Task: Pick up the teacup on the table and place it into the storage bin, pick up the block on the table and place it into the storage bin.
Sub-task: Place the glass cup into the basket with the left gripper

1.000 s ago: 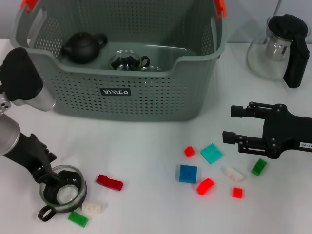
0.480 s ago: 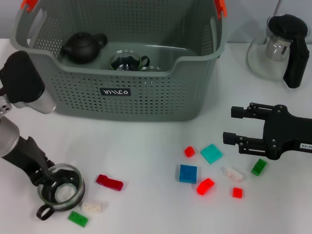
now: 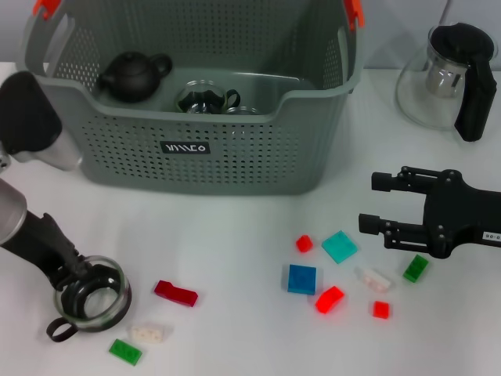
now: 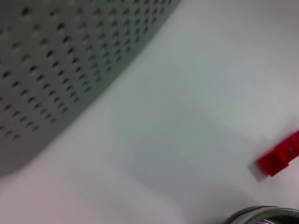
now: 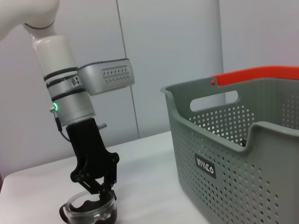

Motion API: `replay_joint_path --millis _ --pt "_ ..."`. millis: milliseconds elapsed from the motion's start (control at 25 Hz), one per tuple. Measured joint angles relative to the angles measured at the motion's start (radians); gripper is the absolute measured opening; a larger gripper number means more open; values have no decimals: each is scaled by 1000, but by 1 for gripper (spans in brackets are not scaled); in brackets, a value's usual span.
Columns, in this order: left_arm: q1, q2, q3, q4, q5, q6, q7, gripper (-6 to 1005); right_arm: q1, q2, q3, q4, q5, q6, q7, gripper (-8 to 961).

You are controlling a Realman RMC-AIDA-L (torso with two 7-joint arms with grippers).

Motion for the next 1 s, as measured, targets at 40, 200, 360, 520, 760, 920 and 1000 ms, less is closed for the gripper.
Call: replay_joint_path --millis 40,200,360,520,760,920,1000 --pt "-3 0 -10 0 -3 5 3 102 0 0 0 0 0 0 1 741" --pt "-19 5 -99 -1 -78 64 60 39 -2 0 0 -1 0 -2 -1 741" --pt "-84 63 -345 -116 -345 242 199 37 -3 0 -1 1 0 -4 -1 741" --pt "-144 177 -516 -377 -640 350 261 37 -3 0 -3 -1 0 -10 0 740" --pt "-200 212 -598 -485 -1011 305 165 37 -3 0 -1 -7 0 -31 4 740" --pt "-272 219 -544 -377 -1029 162 14 37 -4 0 0 -7 0 -47 6 740" --pt "-301 230 -469 -316 -985 61 -59 38 -4 0 0 -6 0 -45 6 741"
